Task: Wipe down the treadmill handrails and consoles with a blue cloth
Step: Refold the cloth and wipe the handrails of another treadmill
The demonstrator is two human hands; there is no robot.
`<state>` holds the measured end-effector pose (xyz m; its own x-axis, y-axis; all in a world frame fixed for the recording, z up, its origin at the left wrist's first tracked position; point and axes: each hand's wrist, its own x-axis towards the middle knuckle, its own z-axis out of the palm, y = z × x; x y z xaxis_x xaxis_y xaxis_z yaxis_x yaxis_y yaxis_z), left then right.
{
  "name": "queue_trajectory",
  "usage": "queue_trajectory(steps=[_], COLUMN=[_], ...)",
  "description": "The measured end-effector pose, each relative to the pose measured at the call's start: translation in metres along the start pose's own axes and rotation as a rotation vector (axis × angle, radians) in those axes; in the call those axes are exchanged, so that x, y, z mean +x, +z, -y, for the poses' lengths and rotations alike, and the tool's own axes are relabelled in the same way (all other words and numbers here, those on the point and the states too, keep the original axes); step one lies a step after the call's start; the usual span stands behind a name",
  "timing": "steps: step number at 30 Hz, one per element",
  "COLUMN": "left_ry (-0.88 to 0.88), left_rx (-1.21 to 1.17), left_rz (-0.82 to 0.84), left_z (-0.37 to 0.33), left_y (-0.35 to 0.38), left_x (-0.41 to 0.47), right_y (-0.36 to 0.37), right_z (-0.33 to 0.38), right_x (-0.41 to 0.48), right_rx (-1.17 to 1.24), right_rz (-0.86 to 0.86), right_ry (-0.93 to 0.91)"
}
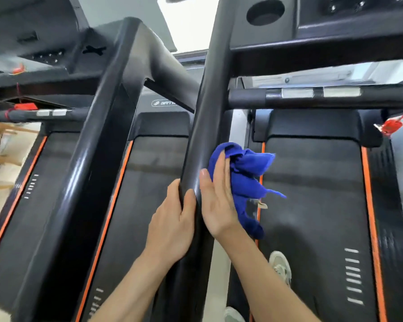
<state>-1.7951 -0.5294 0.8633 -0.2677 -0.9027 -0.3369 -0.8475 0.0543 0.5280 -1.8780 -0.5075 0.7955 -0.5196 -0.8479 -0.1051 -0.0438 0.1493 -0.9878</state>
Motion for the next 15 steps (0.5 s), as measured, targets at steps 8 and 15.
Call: queue_trajectory(steps=[8,15], left_ry=[0.017,0.067], left_rx=[-0.048,0.014], left_rz=[-0.018,-0.282], left_z=[-0.047,-0.055], left_y=[-0.002,0.004], left_x=[0.049,0.084], right_y=[-0.034,-0.028], right_z=[0.014,0.038], right_x=[0.087,0.082], right_rx=[0.037,-0.625], right_rz=[0.151,0.108], right_ry=[0.262,-0.235])
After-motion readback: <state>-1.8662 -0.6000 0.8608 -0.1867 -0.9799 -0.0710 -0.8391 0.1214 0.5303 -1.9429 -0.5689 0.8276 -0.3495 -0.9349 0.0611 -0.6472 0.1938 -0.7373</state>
